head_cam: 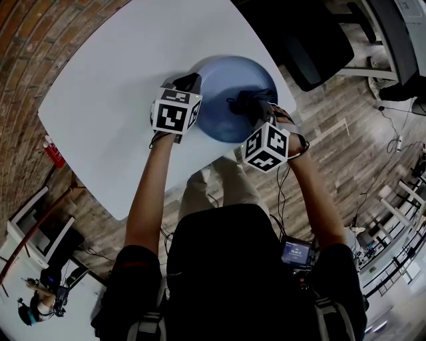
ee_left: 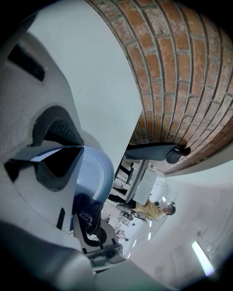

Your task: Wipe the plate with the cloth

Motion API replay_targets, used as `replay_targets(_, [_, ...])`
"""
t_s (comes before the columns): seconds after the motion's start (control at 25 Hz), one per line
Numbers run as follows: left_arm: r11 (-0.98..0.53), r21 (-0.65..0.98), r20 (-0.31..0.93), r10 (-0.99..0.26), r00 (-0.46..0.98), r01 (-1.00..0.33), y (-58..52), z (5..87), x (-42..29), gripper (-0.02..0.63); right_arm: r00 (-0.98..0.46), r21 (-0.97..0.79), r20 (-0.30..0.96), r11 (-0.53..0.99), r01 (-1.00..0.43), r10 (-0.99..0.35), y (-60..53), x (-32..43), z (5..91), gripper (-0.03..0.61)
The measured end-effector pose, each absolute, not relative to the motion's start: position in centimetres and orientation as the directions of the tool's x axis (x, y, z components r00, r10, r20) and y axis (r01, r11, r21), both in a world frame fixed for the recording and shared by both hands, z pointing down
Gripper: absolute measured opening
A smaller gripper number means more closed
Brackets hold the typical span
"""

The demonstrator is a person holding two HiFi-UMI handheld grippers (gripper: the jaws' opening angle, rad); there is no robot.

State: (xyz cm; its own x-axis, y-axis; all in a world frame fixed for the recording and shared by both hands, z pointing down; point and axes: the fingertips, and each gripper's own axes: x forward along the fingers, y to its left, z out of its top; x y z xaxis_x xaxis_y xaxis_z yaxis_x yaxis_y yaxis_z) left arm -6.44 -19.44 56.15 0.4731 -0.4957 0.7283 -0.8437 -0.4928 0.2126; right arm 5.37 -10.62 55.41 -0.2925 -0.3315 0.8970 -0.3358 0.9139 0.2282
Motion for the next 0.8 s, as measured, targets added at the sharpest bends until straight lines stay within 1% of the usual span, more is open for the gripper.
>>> replay_targets(0.12, [-0.489, 0.211, 0.729, -0.498, 0.469, -0.846, -19.4, 56.2, -6.4, 0.029, -0.309, 0.187, 0.904, 0.922, -0.339, -0.297, -9.6, 5.1, 55.4, 0.041])
replay_targets(0.32, [-0.488, 0.213, 0.727, -0.500, 0.470, -0.847, -19.5, 56.1, -6.3, 0.029, -0.334, 0.151, 0.908, 0.940, -0.305, -0.254, -8.1, 4.1, 55.5, 0.041])
replay_targets(0.8, [-0.493, 0.206, 0.728, -0.500, 0.469, -0.845, -19.5, 56.1, -6.3, 0.029, -0.365, 0.106, 0.906, 0.951, -0.291, -0.213, -6.5, 1.6, 55.5, 0.041])
